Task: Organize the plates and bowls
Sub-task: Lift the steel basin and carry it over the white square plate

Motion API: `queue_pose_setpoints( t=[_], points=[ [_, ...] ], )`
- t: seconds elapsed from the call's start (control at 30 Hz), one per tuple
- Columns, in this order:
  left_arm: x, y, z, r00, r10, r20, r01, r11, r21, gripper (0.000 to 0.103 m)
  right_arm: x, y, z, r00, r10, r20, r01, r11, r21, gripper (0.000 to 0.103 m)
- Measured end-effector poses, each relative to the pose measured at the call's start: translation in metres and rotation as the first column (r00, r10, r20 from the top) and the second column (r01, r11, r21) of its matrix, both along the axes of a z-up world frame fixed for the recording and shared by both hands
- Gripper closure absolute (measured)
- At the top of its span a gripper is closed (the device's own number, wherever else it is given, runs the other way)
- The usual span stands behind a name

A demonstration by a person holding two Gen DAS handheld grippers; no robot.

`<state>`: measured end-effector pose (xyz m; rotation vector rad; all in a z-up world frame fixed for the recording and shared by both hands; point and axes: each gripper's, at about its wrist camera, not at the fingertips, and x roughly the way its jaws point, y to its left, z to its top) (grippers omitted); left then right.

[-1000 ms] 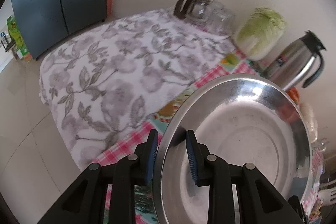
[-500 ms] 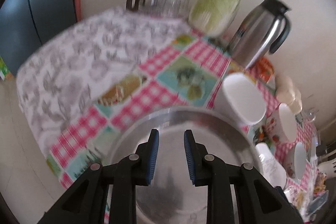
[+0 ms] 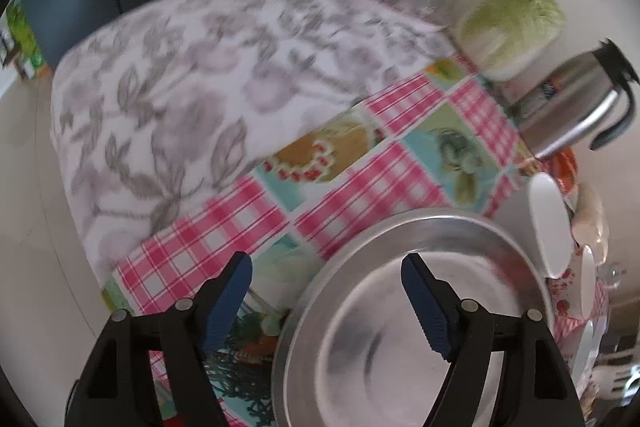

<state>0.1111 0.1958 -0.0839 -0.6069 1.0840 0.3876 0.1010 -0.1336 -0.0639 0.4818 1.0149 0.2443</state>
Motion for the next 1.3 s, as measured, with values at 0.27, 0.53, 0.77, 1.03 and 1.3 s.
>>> queue_pose_setpoints(
  t=[0.27, 0.53, 0.77, 1.03, 1.3],
  points=[
    [-0.007, 0.016, -0.021, 0.997, 0.06, -0.043, -0.063, 0.994, -0.088, 0.024, 0.0, -0.001, 0.012, 0.999, -0.004, 0.035, 0.002, 0.999, 0.047, 0.073],
    [-0.009, 0.019, -0.023, 0.996, 0.057, -0.071, -0.061, 0.996, -0.058, 0.057, 0.002, 0.022, 0.001, 0.998, 0.07, 0.0, -0.07, 0.997, 0.029, 0.073],
    [-0.017, 0.031, -0.023, 0.993, 0.084, -0.08, -0.086, 0.996, -0.014, 0.075, 0.007, 0.033, -0.001, 0.996, 0.091, -0.001, -0.09, 0.995, 0.033, 0.073],
    [-0.027, 0.064, -0.024, 0.988, 0.14, -0.071, -0.141, 0.99, -0.015, 0.075, 0.022, 0.067, -0.009, 0.989, 0.148, -0.018, -0.147, 0.988, 0.043, 0.073],
    [-0.025, 0.071, -0.024, 0.989, 0.13, -0.063, -0.131, 0.991, -0.014, 0.075, 0.027, 0.097, -0.032, 0.98, 0.186, -0.074, -0.185, 0.982, 0.027, 0.075]
  ],
)
